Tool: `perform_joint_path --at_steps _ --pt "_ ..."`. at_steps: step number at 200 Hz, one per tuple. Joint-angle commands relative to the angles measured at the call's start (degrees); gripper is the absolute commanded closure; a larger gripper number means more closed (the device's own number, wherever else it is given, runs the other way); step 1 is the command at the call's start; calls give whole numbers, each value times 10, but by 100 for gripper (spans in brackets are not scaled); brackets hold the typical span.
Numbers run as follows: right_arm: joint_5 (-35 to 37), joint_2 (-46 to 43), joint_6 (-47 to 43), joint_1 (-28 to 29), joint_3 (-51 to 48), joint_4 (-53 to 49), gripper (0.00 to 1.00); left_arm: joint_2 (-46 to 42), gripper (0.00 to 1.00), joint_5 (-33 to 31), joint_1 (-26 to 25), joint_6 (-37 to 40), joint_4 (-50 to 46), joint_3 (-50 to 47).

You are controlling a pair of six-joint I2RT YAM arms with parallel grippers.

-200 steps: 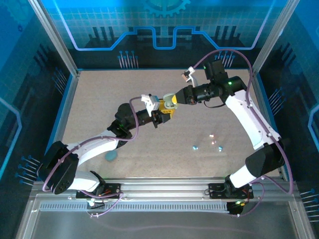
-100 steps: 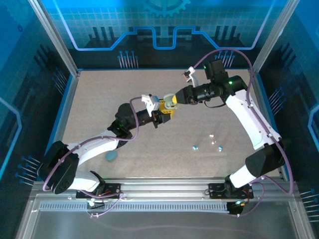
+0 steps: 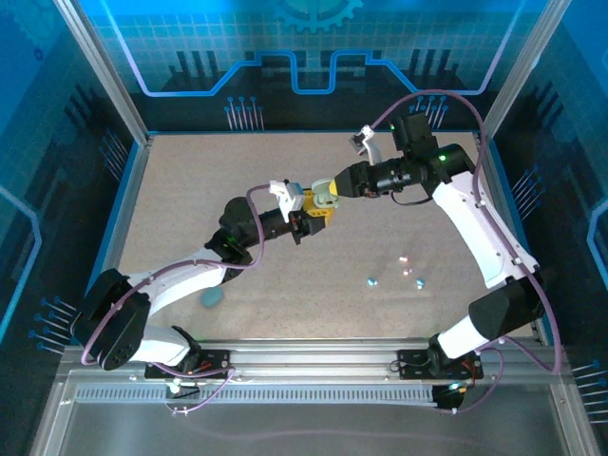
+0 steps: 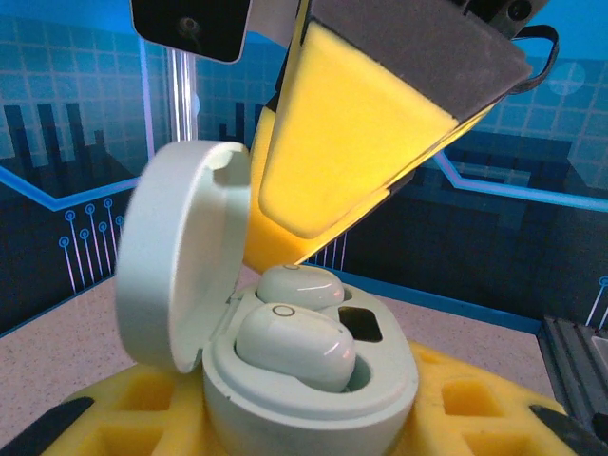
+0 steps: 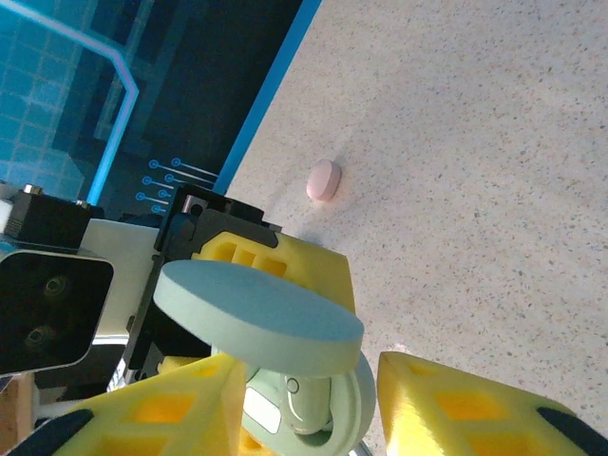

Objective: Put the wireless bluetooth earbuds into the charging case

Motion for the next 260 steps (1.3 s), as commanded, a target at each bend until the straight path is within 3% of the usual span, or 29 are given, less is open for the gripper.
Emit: perform_joint_path --at_steps 1,53,83,119,154,260 --pt "12 -33 7 -6 8 12 57 -7 64 14 -4 -4 28 11" --pt "64 -73 99 -52 -32 109 55 -12 64 21 -4 -1 22 8" --pt "40 -39 142 -52 -7 119 53 -18 64 27 -6 4 4 11" --pt "27 34 128 -35 70 34 52 -22 64 28 -7 3 3 14" --pt "12 62 108 -15 81 1 51 -29 64 20 -7 5 4 12" --pt "-84 -1 89 -20 -20 29 48 -26 64 -1 -7 5 18 11"
